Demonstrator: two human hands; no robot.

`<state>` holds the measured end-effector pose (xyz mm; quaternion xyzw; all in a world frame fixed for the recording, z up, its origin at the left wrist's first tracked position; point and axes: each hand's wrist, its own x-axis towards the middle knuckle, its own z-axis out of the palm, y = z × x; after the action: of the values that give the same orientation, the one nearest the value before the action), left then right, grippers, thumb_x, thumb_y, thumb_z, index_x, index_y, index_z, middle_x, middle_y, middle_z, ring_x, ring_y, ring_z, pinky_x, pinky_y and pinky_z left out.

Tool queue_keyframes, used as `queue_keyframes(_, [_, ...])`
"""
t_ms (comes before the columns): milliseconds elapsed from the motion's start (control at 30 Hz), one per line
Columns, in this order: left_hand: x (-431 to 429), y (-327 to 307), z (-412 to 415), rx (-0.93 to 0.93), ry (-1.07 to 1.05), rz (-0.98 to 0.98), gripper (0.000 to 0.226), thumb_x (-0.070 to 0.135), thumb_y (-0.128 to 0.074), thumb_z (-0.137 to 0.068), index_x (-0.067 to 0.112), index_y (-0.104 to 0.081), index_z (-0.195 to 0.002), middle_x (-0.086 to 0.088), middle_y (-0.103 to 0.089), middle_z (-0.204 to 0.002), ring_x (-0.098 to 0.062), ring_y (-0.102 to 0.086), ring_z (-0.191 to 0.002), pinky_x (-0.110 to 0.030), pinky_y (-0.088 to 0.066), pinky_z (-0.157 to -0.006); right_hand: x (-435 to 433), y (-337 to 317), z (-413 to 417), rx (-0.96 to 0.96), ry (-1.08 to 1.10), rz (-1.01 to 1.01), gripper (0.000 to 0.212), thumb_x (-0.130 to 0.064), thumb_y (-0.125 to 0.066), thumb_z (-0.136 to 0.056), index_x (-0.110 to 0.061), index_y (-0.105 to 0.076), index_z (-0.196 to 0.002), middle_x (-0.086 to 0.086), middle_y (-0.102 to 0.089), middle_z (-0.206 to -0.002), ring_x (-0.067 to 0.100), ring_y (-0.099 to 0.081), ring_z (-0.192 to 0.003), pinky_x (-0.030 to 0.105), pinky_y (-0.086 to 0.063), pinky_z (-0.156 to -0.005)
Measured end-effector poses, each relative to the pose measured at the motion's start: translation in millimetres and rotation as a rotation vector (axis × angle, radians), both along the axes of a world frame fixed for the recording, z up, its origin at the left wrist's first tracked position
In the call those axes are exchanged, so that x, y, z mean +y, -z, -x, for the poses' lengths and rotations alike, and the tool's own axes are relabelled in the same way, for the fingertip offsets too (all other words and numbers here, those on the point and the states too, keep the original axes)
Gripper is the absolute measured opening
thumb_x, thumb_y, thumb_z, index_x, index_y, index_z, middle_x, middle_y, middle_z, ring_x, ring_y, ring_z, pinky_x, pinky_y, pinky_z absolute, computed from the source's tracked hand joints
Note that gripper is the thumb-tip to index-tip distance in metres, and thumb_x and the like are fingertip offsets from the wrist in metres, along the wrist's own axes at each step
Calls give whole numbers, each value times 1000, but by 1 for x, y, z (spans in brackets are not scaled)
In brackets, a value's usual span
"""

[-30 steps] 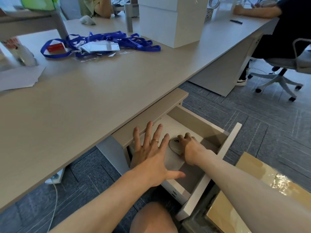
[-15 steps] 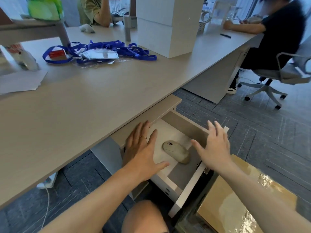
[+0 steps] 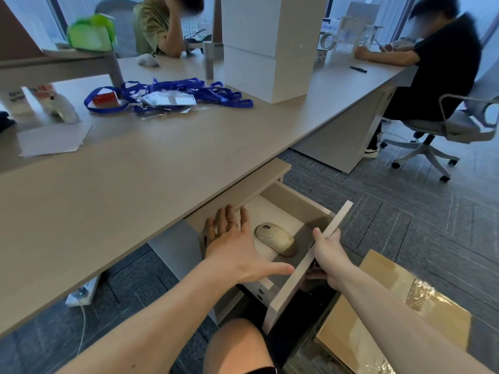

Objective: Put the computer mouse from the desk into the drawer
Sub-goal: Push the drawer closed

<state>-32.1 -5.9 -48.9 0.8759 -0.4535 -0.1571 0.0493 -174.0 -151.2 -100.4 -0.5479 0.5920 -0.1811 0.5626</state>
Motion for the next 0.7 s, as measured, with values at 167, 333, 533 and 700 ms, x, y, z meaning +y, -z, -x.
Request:
queue_keyframes(167, [1,5,-5,-67,15,12,161,104,-42,-40,8,20,-154,-16,18,-165,-29,19,-151,-54,5,-120,-2,2,-23,5,-28,-3,43,-52,-41,-97,-32,-27,-133,18,-54,-127,46,-66,-99,63,-60,-57])
queue_keyframes(333, [4,6,-16,-143,66,67,155,103,-42,-44,9,8,-157,-12,1,-168,-29,0,-151,-51,-10,-118,1,-1,-42,-76,-57,-60,39,-53,-39,-99,-41,-25,-133,11,-47,-135,44,-58,-110,66,-59,-61])
queue_keyframes(533, [13,14,-34,-263,125,203,124,91,-38,-66,13,-10,-158,-6,-20,-164,-26,-21,-142,-44,-20,-113,13,7,-66,-175,-66,-118,55,-55,-35,-100,-48,-17,-152,4,-41,-142,35,-48,-118,63,-61,-66])
queue_keyframes(700, [18,32,-39,-302,137,328,92,70,-38,-87,16,-15,-158,-4,-27,-162,-24,-26,-141,-43,-26,-112,20,9,-85,-250,-68,-169,56,-52,-41,-100,-48,-23,-153,3,-40,-151,36,-43,-133,59,-62,-64])
